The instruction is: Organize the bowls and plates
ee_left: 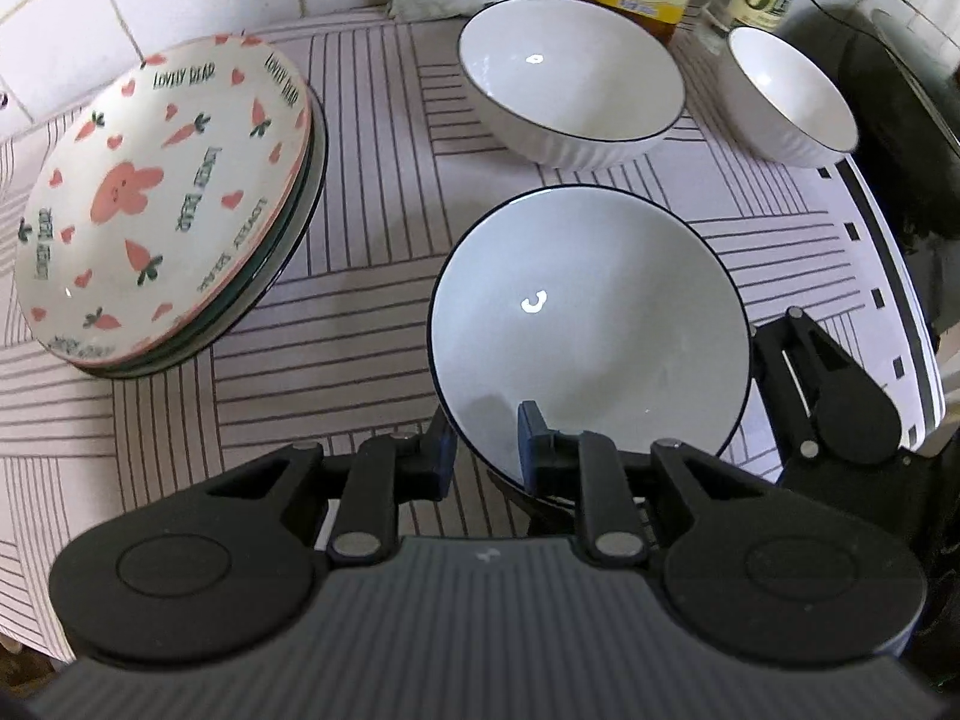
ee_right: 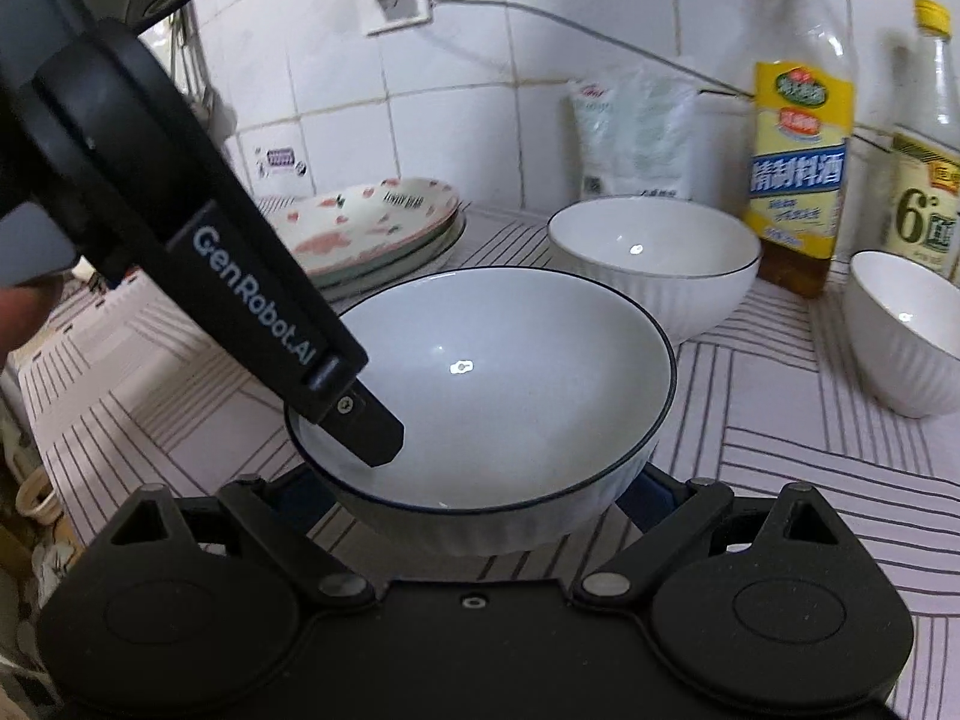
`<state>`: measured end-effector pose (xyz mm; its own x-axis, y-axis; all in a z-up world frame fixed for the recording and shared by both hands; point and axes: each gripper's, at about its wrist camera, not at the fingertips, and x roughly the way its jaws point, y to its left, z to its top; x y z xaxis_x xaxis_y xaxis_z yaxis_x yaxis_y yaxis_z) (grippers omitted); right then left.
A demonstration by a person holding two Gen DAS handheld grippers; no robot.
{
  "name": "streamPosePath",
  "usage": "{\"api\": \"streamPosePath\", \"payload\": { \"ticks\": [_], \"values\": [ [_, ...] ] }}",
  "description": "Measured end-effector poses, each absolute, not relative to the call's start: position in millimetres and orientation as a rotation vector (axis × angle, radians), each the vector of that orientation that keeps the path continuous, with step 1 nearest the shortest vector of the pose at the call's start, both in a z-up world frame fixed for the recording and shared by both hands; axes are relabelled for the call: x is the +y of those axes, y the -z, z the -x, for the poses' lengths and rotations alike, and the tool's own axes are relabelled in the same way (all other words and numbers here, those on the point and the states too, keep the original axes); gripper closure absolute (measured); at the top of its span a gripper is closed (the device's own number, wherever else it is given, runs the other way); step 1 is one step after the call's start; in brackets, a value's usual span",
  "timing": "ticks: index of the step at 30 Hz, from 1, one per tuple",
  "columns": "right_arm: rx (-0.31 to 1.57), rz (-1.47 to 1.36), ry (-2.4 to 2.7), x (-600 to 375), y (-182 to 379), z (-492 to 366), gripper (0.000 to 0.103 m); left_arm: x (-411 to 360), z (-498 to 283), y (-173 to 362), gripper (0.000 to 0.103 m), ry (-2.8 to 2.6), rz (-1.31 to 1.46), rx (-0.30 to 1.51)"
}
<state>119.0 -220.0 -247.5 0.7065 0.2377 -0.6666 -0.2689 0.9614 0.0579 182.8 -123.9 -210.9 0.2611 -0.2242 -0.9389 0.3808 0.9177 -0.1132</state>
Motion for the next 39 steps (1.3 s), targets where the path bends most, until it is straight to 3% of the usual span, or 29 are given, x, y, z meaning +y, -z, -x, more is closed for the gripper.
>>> {"api": "streamPosePath", "payload": {
  "ticks": [9, 15, 19, 26, 29, 39],
  "values": [
    [0.817, 0.154, -0.239, -202, 251, -120, 0.006, -125, -187, 212, 0.083, 0.387, -0.115, 1.278],
    [0.856, 0.111, -0.161, -218, 233, -96, 0.006, -114, -188, 192, 0.068, 0.411, -0.068, 1.265],
    [0.849, 0.041, -0.1, -237, 208, -76, 0.015, -108, -188, 171, 0.065, 0.428, -0.049, 1.239],
    [0.843, -0.049, -0.016, -255, 168, -71, 0.016, -114, -204, 133, 0.062, 0.483, -0.117, 1.181],
    [0.855, -0.113, 0.024, -264, 151, -79, 0.021, -117, -217, 121, 0.06, 0.493, -0.133, 1.162],
    [0.776, -0.309, 0.003, -284, 117, -106, 0.032, -131, -269, 116, 0.055, 0.512, -0.158, 1.125]
  ]
}}
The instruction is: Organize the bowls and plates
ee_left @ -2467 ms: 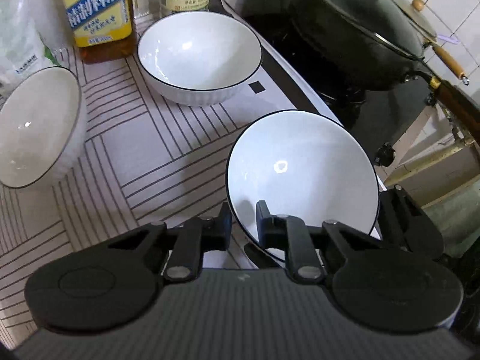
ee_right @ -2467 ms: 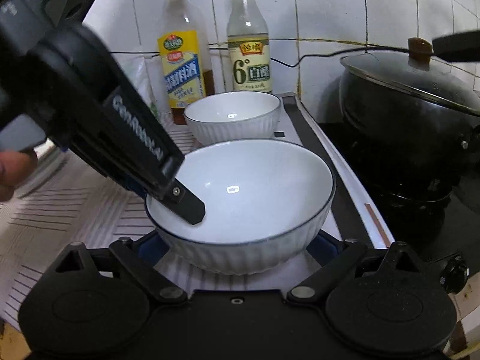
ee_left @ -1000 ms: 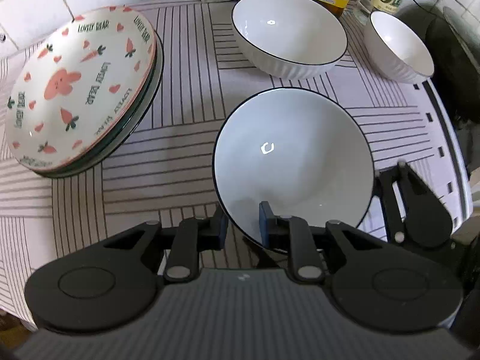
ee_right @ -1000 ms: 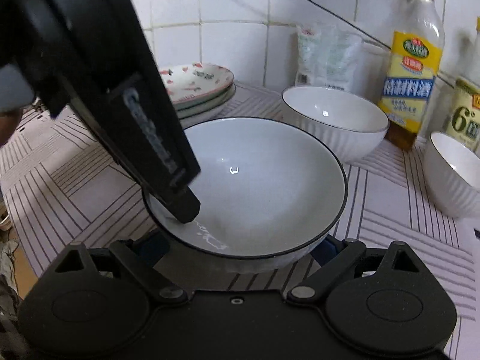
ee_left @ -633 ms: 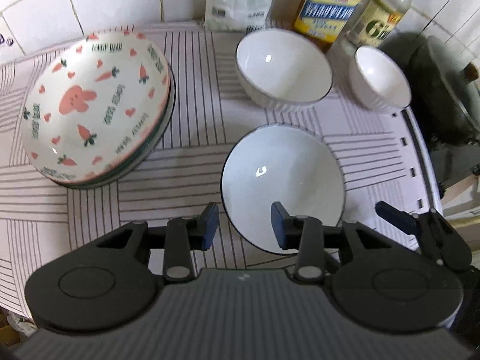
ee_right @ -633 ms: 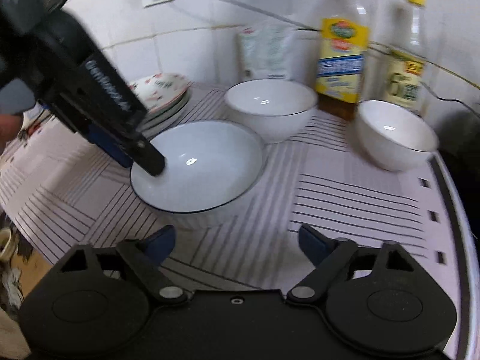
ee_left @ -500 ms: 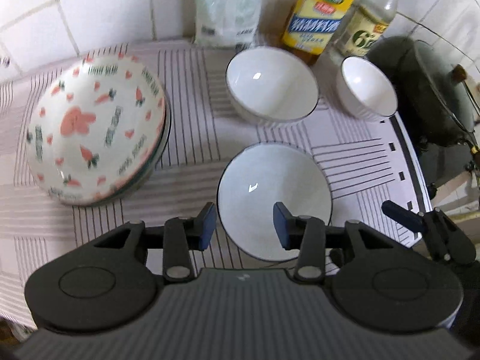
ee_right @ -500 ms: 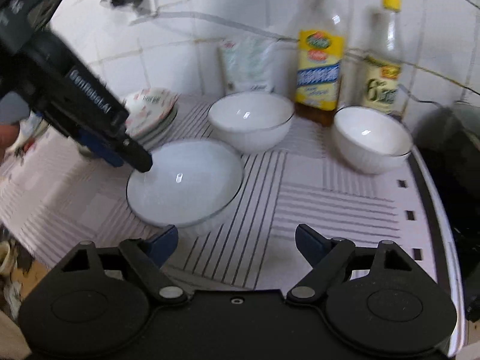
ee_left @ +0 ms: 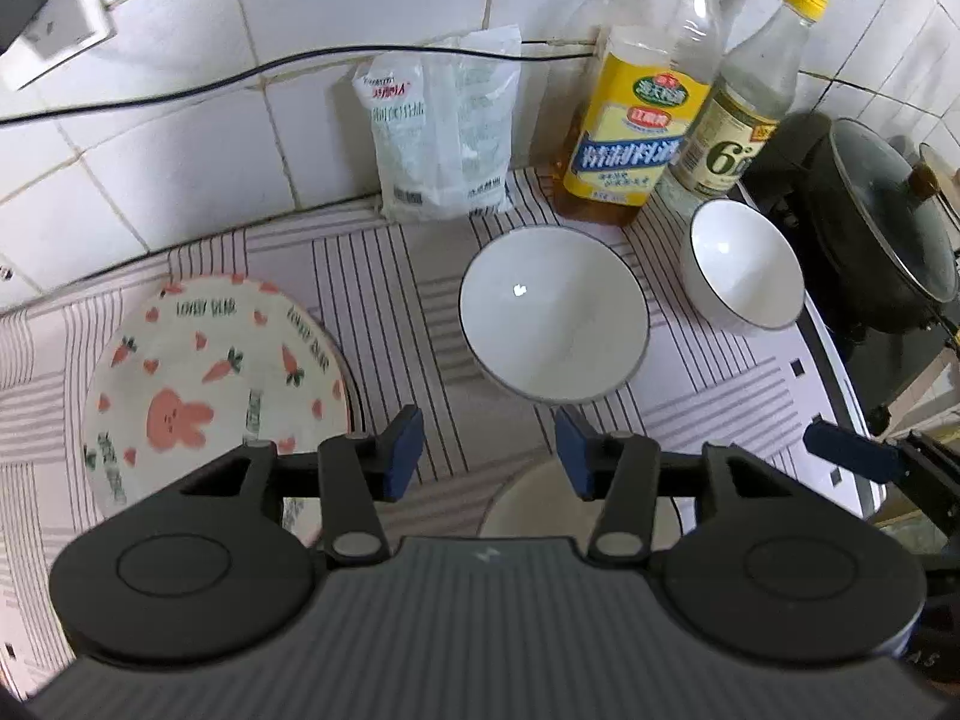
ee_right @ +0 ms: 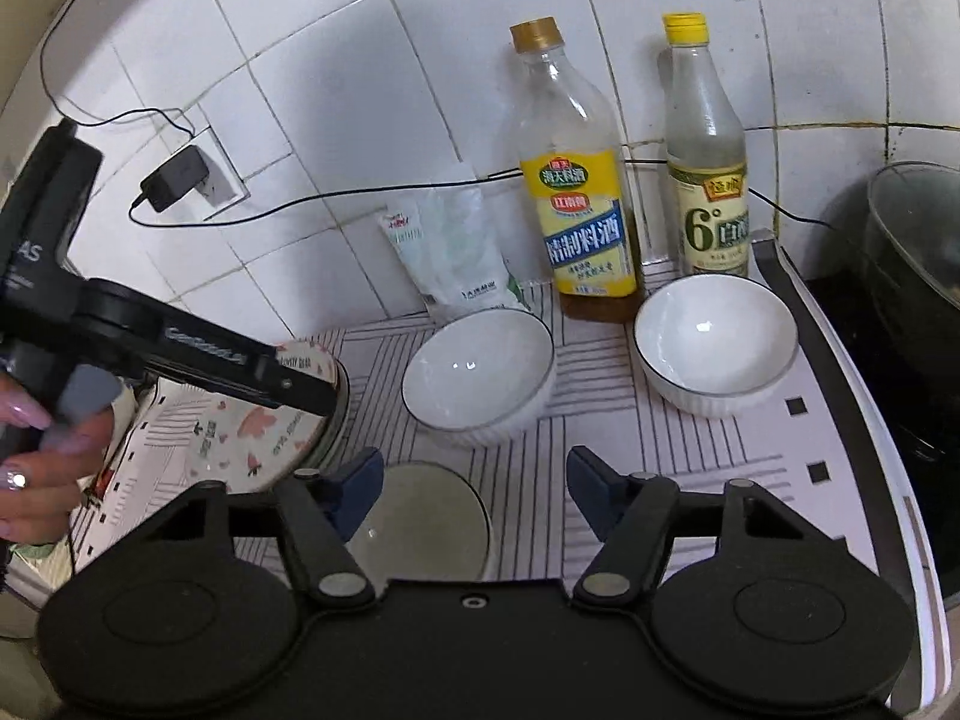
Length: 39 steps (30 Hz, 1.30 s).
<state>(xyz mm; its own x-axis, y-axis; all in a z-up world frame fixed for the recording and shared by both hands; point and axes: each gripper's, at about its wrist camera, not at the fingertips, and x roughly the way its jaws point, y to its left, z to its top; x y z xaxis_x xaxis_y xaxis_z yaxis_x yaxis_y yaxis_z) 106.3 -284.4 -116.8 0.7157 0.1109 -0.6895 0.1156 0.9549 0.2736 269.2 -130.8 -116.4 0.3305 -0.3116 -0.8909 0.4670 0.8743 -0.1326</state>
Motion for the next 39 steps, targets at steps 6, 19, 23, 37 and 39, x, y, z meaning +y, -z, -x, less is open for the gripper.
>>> {"api": "streamPosePath", "payload": {
  "ticks": [6, 19, 23, 37, 39],
  "values": [
    [0.842, -0.429, 0.071, -296, 126, -146, 0.032, -130, -289, 133, 0.055, 0.51, -0.14, 1.132],
    [0.849, -0.583, 0.156, -313, 203, -205, 0.059, -159, -321, 175, 0.056, 0.456, -0.181, 1.104],
    [0.866, -0.629, 0.188, -320, 213, -206, 0.081, -159, -324, 184, 0.059, 0.463, -0.207, 1.133],
    [0.901, -0.679, 0.259, -330, 221, -211, 0.095, -172, -330, 197, 0.095, 0.504, -0.141, 1.191],
    [0.906, -0.669, 0.258, -329, 220, -211, 0.095, -173, -324, 192, 0.095, 0.51, -0.155, 1.176]
  ]
}}
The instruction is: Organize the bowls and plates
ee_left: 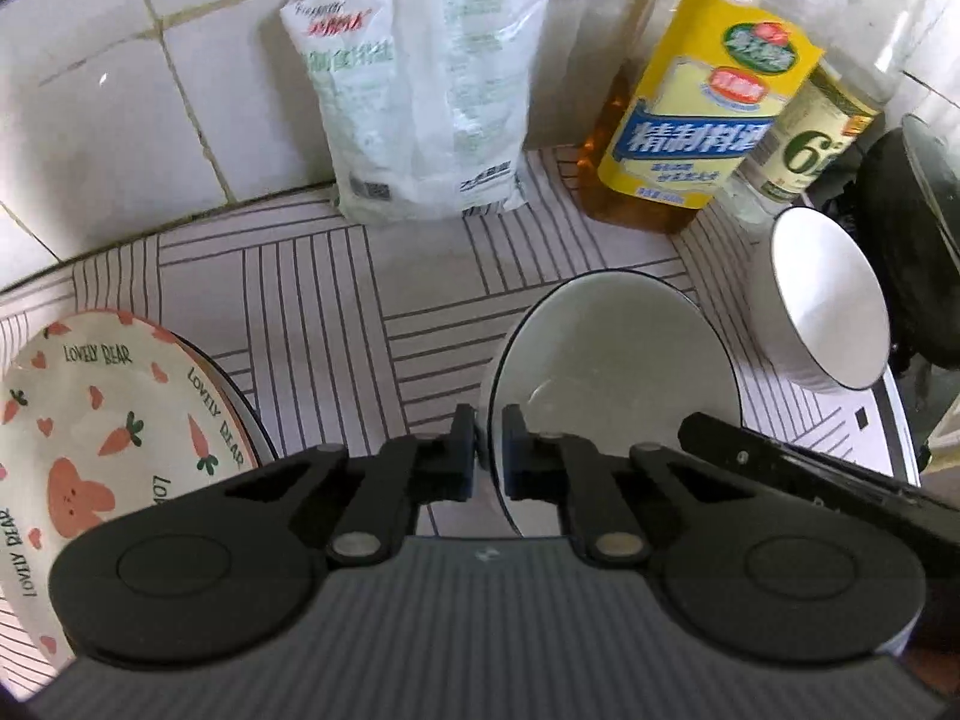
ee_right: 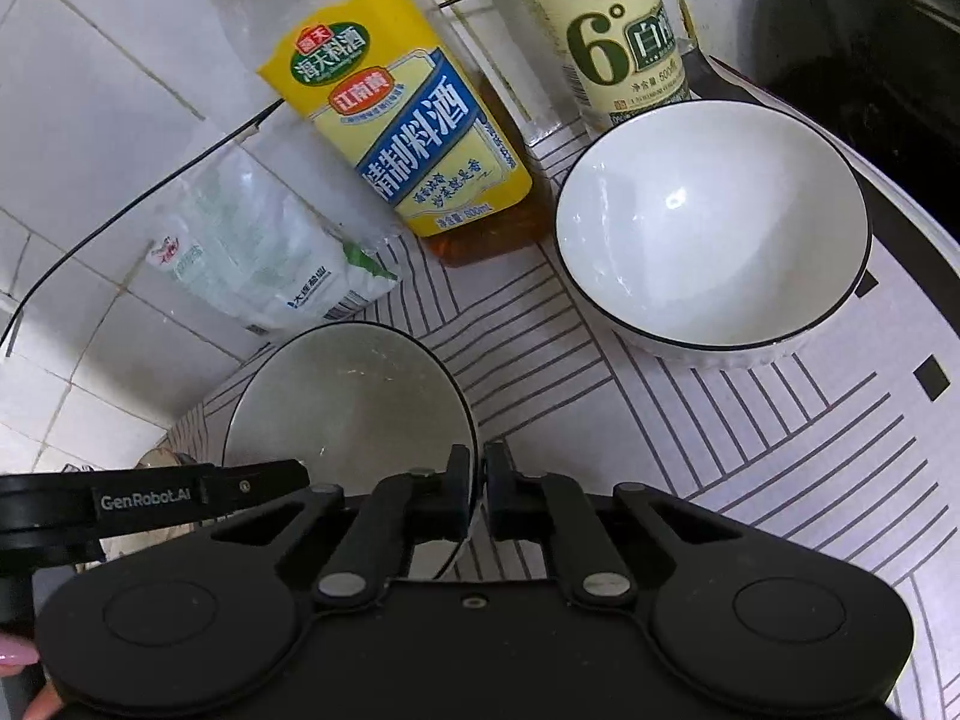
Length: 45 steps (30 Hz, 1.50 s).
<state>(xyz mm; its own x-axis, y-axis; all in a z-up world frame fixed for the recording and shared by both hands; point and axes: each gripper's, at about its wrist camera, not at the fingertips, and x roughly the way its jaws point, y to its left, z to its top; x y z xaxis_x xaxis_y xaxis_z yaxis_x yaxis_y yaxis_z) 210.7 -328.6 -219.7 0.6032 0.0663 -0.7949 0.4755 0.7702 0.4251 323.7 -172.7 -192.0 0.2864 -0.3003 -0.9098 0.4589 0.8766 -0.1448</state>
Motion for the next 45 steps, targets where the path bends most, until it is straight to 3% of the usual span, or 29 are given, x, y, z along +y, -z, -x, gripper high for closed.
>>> {"api": "streamPosePath", "payload": {
  "ticks": [20, 36, 45],
  "values": [
    [0.845, -0.726, 0.138, -316, 136, -139, 0.092, -143, -239, 90, 0.094, 0.523, -0.107, 1.099],
    [0.866, -0.678, 0.091, -288, 130, -93, 0.092, -115, -189, 98, 0.092, 0.482, -0.151, 1.126],
    [0.889, -0.665, 0.059, -282, 151, -99, 0.092, -104, -199, 132, 0.092, 0.44, -0.138, 1.234]
  ]
}}
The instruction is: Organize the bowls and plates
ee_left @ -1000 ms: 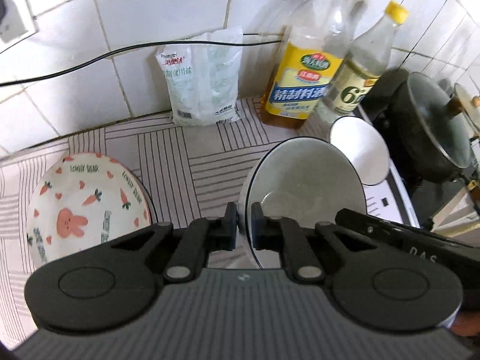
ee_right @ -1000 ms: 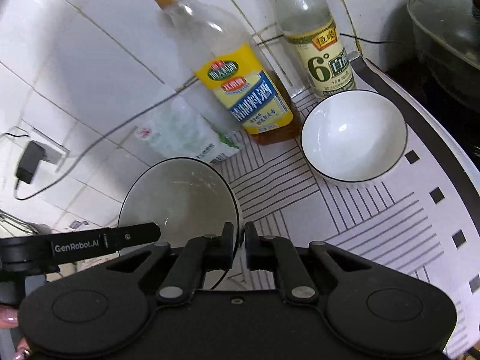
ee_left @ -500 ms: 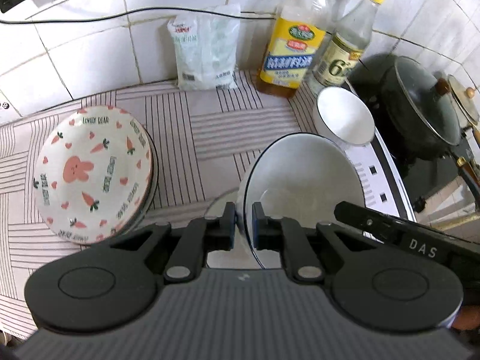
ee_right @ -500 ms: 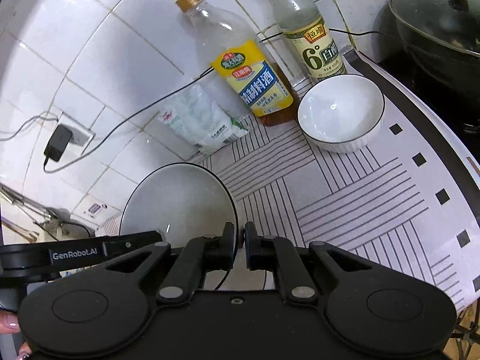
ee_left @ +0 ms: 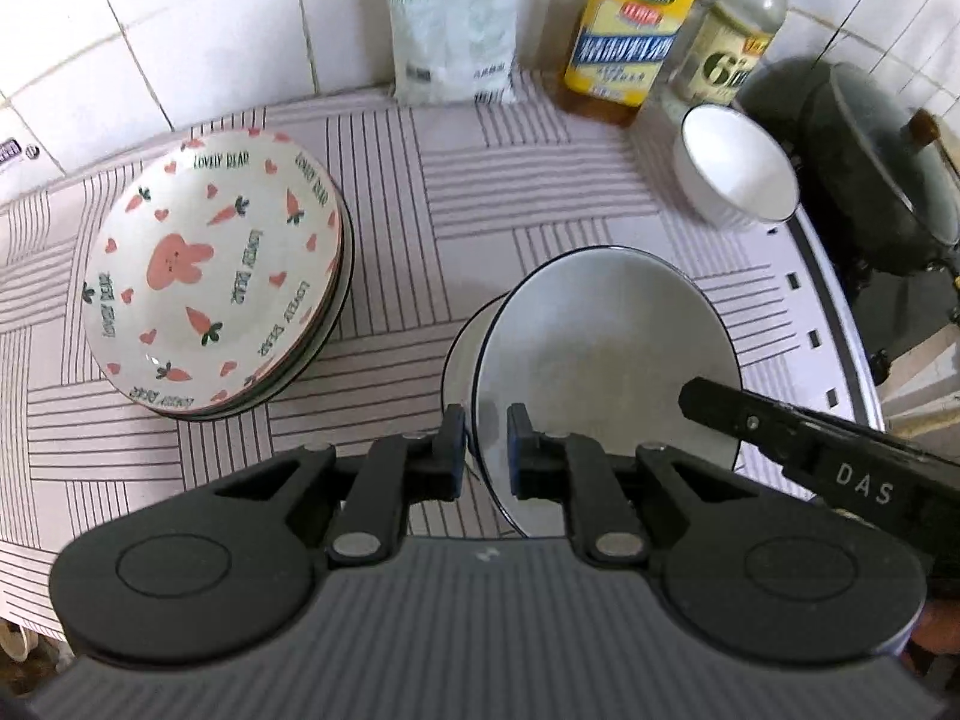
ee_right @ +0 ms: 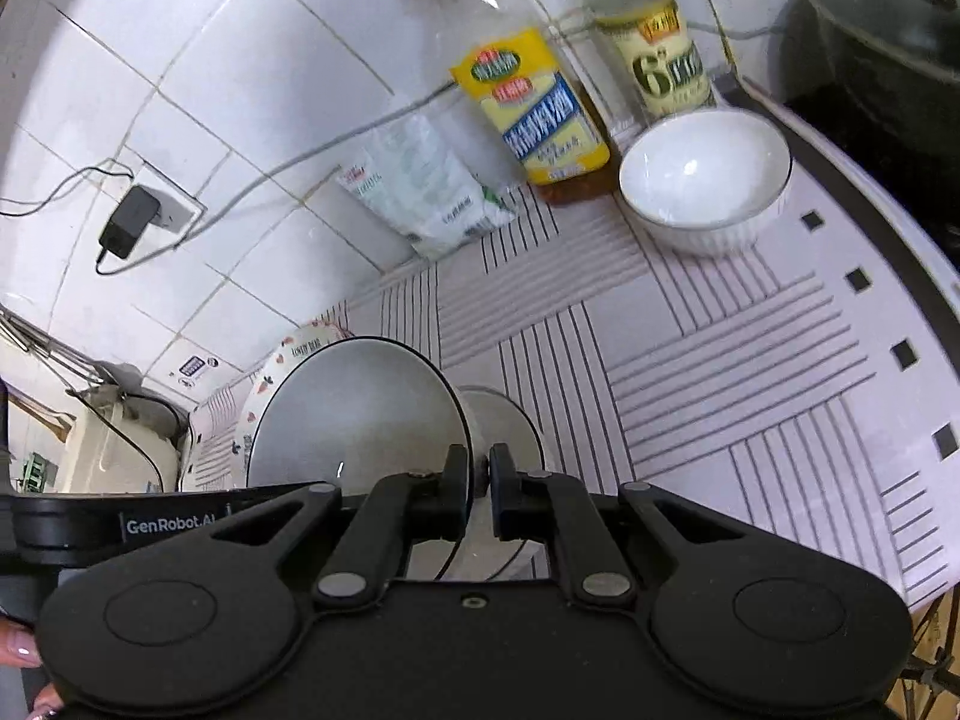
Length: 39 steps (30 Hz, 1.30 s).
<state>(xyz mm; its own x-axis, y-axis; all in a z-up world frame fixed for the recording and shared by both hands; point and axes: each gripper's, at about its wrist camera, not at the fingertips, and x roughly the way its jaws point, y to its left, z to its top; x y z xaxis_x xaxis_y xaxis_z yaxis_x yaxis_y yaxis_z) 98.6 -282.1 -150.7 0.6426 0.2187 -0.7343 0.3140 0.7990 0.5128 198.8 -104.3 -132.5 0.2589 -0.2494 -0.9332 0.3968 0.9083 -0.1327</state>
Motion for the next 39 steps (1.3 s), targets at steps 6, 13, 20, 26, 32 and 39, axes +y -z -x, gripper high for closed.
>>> {"api": "streamPosePath", "payload": {
  "ticks": [6, 13, 20, 26, 32, 39],
  "values": [
    [0.91, -0.698, 0.058, -280, 168, -99, 0.091, -105, -211, 146, 0.092, 0.433, -0.135, 1.29],
    [0.91, -0.61, 0.069, -272, 166, -104, 0.09, -112, -218, 165, 0.089, 0.417, -0.177, 1.352],
    [0.919, -0.594, 0.071, -275, 165, -113, 0.089, -116, -221, 173, 0.085, 0.418, -0.174, 1.376],
    [0.94, -0.496, 0.067, -266, 166, -121, 0.09, -119, -225, 180, 0.083, 0.415, -0.187, 1.402],
    [0.948, -0.285, 0.068, -245, 166, -127, 0.09, -120, -226, 184, 0.082, 0.407, -0.196, 1.404],
    [0.938, -0.218, 0.066, -243, 168, -130, 0.087, -121, -229, 190, 0.081, 0.407, -0.192, 1.433]
  ]
}}
